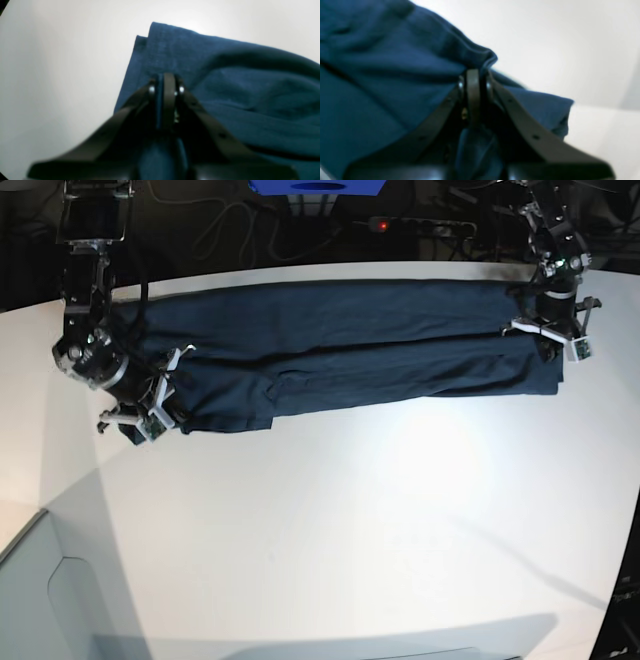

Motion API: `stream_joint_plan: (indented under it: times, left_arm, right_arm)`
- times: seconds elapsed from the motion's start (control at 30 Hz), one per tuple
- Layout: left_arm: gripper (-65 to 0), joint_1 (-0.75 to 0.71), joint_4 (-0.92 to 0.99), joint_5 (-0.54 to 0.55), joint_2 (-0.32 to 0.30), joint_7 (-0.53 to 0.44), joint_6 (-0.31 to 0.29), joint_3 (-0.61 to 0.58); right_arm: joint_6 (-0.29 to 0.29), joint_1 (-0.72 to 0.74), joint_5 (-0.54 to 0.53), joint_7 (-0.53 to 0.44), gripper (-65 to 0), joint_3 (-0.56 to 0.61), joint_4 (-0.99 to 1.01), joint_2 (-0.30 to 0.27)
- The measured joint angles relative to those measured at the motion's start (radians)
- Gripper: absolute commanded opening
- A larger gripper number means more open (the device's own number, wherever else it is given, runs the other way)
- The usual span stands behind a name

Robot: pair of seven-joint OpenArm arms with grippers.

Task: Fold the T-shirt properly
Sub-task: 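Tug the strip end with the right gripper to straighten it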

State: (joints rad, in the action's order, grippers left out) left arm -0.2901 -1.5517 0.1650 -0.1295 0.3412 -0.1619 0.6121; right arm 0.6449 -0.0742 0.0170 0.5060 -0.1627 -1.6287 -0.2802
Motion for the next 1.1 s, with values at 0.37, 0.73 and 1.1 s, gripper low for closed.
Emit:
stream_joint_plan:
  times: [0.37,0.73,1.1]
  left_arm:
    - [-65.0,0.000,-0.001,-0.001,-0.003,0.000,0.001,0.000]
    - [-65.0,-0.001,-0.001,-0.002,-0.003,0.000,0.000,0.000]
    - [-65.0,-0.015,-0.001,-0.001,0.000,0.001,0.000,0.000]
  right_arm:
    - [0.002,-0.201,-0.013,-0.011,-65.0,-0.100,-0.211,0.043]
    - [0.002,-0.015,-0.011,-0.002,-64.8,-0.097,-0.031,0.054]
    - [0.002,0.026,-0.006,-0.002,-40.4,-0.093,0.103,0.053]
